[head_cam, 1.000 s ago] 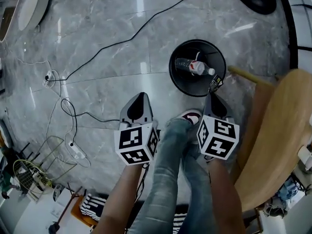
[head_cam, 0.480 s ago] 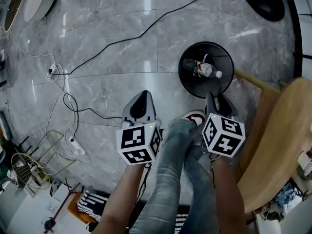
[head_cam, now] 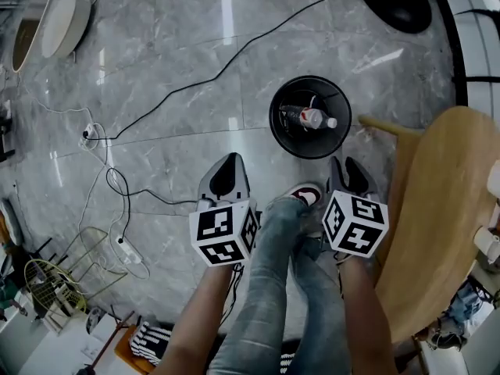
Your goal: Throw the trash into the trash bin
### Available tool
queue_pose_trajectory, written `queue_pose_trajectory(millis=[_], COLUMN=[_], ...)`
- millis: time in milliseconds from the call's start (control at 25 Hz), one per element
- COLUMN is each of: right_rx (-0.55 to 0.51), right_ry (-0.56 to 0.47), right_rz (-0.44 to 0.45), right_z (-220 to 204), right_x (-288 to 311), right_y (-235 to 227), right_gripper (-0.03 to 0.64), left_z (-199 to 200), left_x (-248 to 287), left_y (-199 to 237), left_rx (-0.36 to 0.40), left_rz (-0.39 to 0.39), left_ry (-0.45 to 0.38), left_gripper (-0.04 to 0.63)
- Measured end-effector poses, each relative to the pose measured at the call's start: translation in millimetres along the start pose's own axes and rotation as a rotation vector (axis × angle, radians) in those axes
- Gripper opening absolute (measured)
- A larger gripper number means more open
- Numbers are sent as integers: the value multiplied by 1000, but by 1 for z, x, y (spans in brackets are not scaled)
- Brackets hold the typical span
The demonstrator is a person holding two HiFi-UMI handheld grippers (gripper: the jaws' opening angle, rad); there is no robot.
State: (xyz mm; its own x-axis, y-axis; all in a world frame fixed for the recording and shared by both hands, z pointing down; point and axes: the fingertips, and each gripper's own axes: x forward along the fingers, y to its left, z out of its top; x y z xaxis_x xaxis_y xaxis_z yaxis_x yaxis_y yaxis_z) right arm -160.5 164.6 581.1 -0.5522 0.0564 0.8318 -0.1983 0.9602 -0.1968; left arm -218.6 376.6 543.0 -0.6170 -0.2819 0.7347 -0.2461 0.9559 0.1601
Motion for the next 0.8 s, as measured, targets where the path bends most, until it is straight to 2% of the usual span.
queue_pose_trajectory(millis=[200, 360, 480, 680, 800], right_rx=[6, 41, 67, 82, 62], right_ry=[-69, -144, -220, -381, -456], right_rz=[-1, -22, -51, -116, -126], right_z=[34, 70, 98, 149, 175], right_x=[-59, -137, -211, -333, -398], right_y=[-3, -16, -34, -63, -69], right_gripper=[132, 119, 93, 9, 8], left_z=[36, 82, 125, 211, 257], left_x=[-36, -84, -128, -203, -255], left_y=[-25, -58, -93, -136, -150], left_rx=[23, 57, 89, 130, 144], left_rz=[-39, -89, -134, -192, -226], left_ry=[-35, -72, -117, -234, -295], left_gripper=[15, 16, 15, 15, 15])
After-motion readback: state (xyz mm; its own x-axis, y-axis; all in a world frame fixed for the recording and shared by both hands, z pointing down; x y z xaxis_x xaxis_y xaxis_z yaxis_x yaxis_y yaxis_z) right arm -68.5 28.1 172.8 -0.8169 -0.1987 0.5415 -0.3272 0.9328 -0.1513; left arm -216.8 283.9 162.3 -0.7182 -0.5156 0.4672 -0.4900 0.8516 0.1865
